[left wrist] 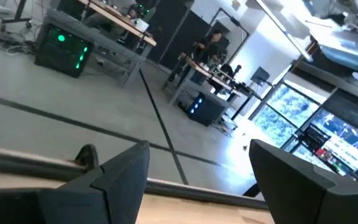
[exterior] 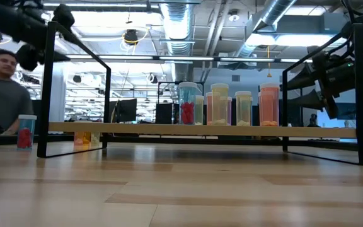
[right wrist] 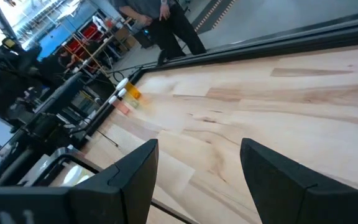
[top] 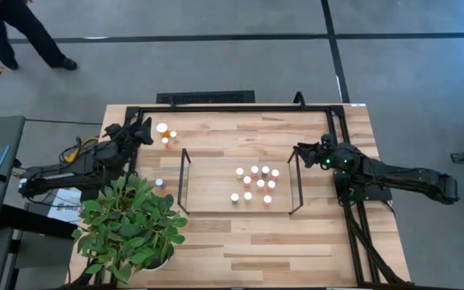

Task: Pick and place medicine bottles onto shelf by color
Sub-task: Put the yellow pill bottle on the shelf

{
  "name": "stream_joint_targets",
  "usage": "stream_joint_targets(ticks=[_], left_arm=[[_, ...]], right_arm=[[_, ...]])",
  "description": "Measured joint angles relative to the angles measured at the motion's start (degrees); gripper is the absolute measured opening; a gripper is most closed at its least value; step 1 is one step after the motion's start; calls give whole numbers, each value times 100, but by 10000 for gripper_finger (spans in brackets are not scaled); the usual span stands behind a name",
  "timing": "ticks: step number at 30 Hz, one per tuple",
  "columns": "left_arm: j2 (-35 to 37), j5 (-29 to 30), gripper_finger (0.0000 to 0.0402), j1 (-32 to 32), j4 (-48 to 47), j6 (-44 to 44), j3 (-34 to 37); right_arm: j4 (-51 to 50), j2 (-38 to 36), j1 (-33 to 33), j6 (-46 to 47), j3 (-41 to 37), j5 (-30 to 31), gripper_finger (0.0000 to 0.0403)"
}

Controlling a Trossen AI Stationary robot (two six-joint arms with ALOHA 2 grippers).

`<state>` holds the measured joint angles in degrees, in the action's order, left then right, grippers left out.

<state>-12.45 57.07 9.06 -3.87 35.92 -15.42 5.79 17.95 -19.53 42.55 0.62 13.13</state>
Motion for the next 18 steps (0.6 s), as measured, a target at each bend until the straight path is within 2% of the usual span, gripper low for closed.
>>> stream_joint_targets(ticks=[5, 8, 13, 18], left_arm=[[-868, -155, 265, 74, -344, -2, -731], [-1448, -498, 264, 170, -1043, 599, -1216], [-2490, -1483, 265, 432, -2367, 1895, -1952], [-3506, -2756, 264, 725, -3704, 3011, -2687]], right_arm=[[-72, -2, -2, 1, 0, 0, 249], [-119, -2, -2, 2, 0, 0, 249], [-126, 0, -1, 0, 0, 0, 249], [-125, -1, -1, 0, 0, 0, 249]])
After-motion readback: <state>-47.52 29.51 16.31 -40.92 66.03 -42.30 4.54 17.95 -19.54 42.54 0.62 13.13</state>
